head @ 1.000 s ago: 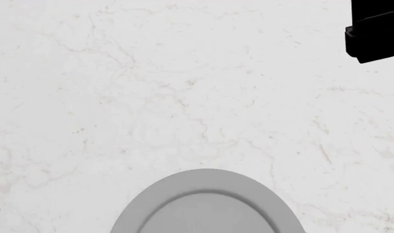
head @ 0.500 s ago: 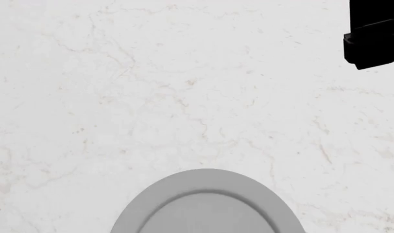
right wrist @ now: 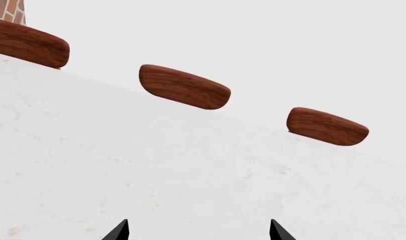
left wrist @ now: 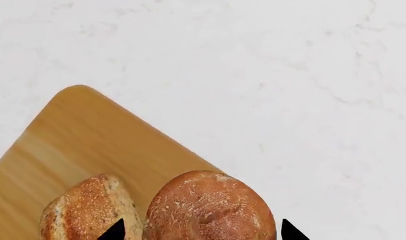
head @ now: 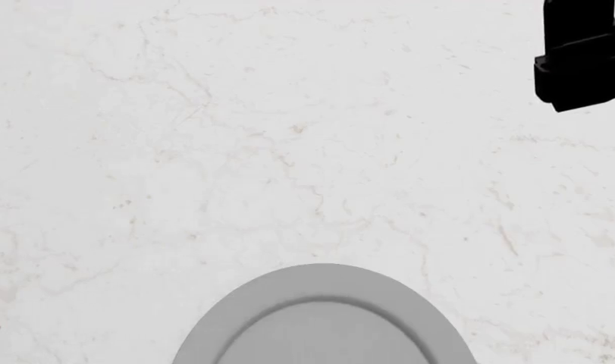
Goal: Place all breads on the cutting board.
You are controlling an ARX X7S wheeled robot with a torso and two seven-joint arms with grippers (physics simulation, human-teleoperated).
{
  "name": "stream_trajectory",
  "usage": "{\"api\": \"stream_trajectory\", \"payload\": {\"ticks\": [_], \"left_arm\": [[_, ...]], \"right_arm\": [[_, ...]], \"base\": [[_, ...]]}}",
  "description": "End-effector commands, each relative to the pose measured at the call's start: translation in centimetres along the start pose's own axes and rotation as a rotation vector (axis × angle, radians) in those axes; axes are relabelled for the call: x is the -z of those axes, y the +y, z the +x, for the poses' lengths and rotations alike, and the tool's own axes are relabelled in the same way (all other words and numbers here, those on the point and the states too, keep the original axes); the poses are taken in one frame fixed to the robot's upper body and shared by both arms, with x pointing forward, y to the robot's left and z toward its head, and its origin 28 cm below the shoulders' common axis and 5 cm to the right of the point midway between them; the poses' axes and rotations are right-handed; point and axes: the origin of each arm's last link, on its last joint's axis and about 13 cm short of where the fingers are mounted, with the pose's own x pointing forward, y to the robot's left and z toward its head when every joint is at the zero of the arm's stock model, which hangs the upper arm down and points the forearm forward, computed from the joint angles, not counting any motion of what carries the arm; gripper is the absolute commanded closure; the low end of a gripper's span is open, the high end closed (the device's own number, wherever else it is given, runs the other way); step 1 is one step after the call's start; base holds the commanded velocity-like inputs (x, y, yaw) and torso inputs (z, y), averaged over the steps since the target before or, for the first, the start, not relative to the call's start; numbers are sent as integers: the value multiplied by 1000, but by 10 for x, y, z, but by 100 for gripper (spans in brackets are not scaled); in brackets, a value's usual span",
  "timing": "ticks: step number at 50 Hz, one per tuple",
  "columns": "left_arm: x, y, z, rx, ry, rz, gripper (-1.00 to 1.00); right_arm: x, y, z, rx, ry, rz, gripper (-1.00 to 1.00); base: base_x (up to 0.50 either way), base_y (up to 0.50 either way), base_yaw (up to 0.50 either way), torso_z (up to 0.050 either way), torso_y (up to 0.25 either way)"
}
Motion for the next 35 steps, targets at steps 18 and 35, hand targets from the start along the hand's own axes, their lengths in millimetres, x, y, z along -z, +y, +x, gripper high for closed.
{"api": "stream_trajectory", "payload": {"ticks": [18,35], "left_arm": [[-16,2,-35,-40,-76,24,-100],[-23,-13,-109,196,-312,133,-100]], "right_arm": [[3,0,-1,1,2,6,-100],[-2,0,-5,0,-6,0,-100]], "base": [[0,7,-1,0,0],[0,7,0,0,0]]}}
